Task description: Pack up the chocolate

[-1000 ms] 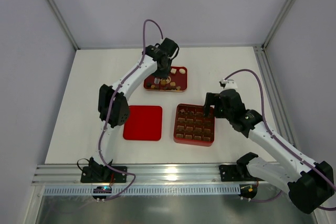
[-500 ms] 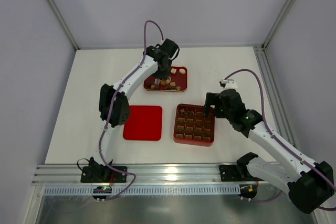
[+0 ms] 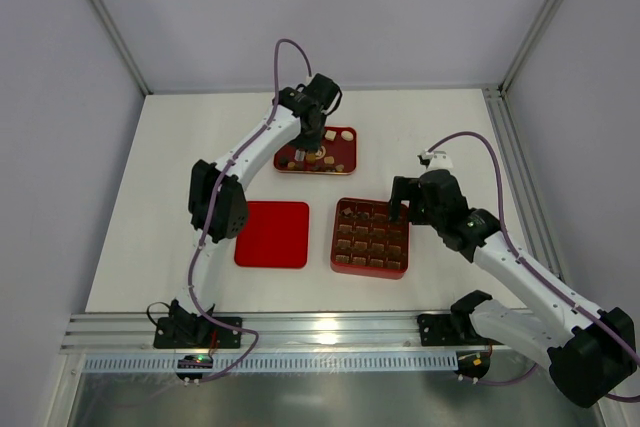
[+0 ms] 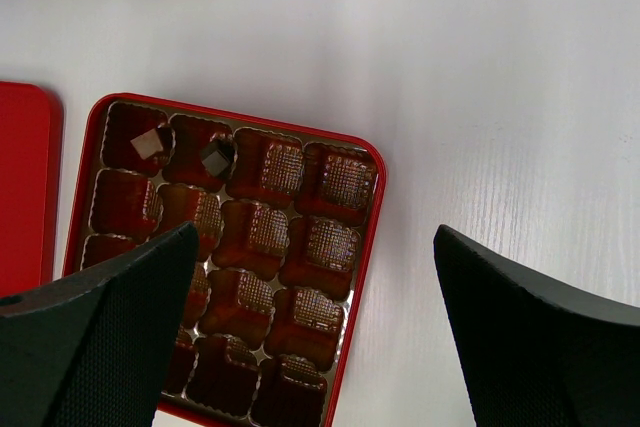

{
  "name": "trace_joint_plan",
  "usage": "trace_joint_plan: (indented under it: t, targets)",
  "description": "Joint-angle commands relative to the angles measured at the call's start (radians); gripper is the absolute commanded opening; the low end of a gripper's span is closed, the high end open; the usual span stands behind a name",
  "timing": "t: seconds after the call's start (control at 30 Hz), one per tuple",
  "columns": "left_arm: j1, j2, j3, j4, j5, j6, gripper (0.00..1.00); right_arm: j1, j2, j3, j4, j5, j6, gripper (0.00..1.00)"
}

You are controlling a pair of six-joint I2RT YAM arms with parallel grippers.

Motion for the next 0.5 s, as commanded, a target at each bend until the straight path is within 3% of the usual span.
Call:
trace_joint_plan:
  t: [0.0,0.47]
  targets:
    - [0.007,-0.034,0.006,0.021,0.001,-0.006,0.27,-0.004,-0.015,0.000,0.025,0.012,-0.007,1.00]
    - [0.007,-0.124,-0.048,0.007,0.013,0.008,0.25,-0.006,-0.005,0.009,0.031,0.002,0.001,1.00]
